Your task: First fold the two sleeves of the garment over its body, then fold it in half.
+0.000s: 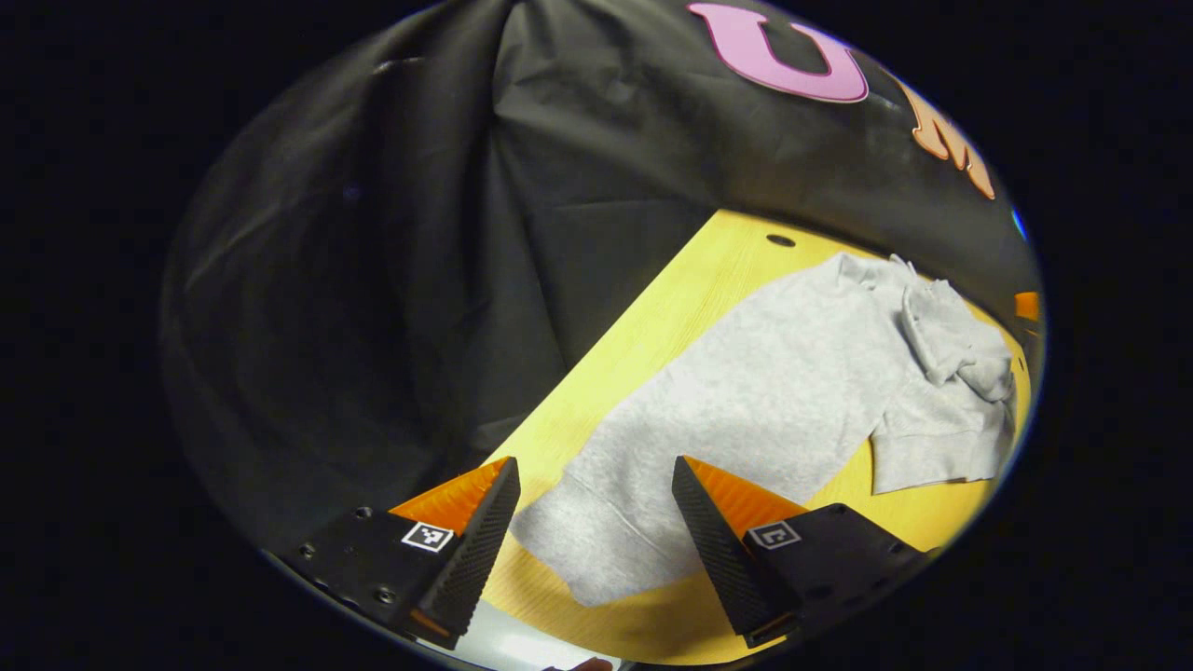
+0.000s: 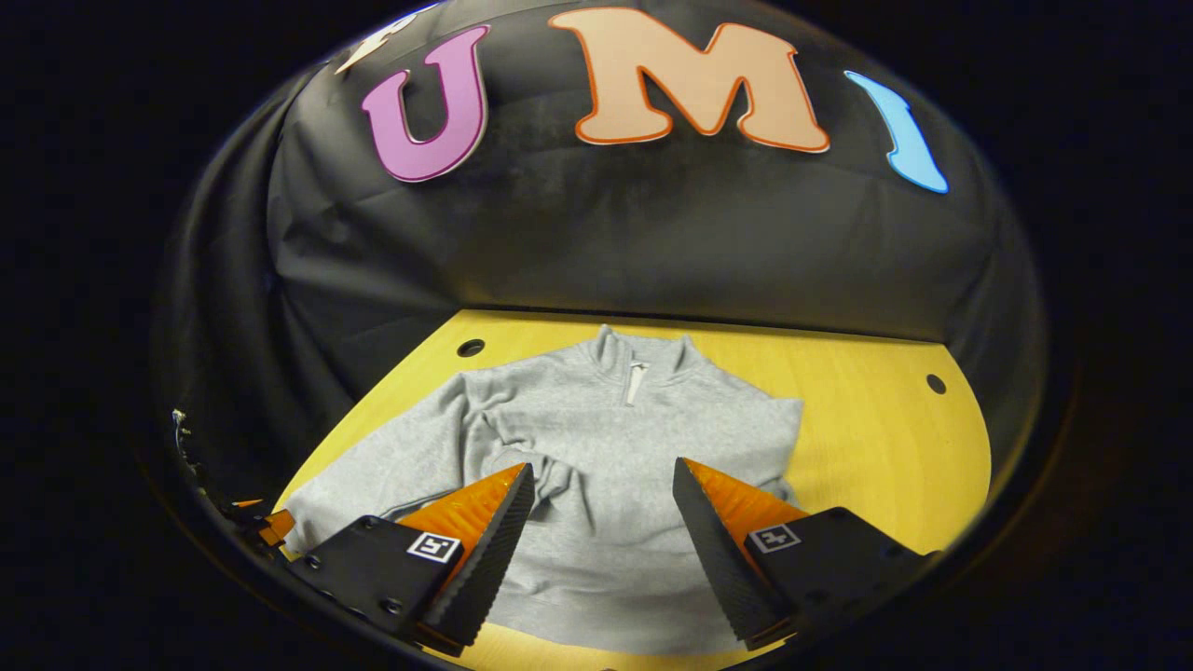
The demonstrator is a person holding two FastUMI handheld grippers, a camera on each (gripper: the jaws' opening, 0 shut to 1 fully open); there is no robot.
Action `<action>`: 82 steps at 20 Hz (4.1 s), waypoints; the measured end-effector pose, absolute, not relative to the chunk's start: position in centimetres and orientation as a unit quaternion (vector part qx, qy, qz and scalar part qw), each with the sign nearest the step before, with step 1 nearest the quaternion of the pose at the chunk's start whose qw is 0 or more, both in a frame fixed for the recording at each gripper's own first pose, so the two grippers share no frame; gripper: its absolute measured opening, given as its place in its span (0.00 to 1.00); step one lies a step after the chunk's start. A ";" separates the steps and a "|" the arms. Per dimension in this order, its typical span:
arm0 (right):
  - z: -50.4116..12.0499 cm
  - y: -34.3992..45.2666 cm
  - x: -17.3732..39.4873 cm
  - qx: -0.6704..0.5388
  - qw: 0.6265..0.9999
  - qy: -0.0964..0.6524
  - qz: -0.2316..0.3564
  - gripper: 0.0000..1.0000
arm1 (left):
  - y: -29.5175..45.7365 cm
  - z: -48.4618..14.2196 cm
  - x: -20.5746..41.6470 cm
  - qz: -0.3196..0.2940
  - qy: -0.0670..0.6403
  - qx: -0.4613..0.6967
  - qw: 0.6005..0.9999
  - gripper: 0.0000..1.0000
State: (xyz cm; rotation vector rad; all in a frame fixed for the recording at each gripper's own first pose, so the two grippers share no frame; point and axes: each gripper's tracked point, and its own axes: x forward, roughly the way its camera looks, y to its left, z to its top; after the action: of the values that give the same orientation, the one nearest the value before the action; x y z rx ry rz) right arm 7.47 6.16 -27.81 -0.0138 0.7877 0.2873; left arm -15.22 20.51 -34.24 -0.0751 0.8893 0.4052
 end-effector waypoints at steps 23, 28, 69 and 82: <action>-28.5 -0.9 4.1 -0.019 0.913 0.395 0.099 0.97 | 18.4 -34.7 -12.4 0.153 0.455 -0.107 0.870 0.00; -28.4 -4.3 2.6 -0.028 0.914 0.395 0.081 0.96 | 17.5 -30.6 -7.1 0.141 0.406 -0.114 0.896 0.00; -28.8 -22.1 -12.5 0.072 0.892 0.434 -0.098 0.96 | -29.4 -30.0 11.7 -0.264 0.396 0.053 0.878 0.00; -28.8 -16.3 -7.0 0.060 0.899 0.433 -0.015 0.97 | -27.5 -31.6 11.8 -0.237 0.406 -0.034 0.882 0.98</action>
State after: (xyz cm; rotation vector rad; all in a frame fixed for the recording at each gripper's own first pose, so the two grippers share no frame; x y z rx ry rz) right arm -6.96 -16.25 -28.82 0.1247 0.8954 -0.0313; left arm 11.81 -27.45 -31.61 -0.0710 0.8466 -0.4936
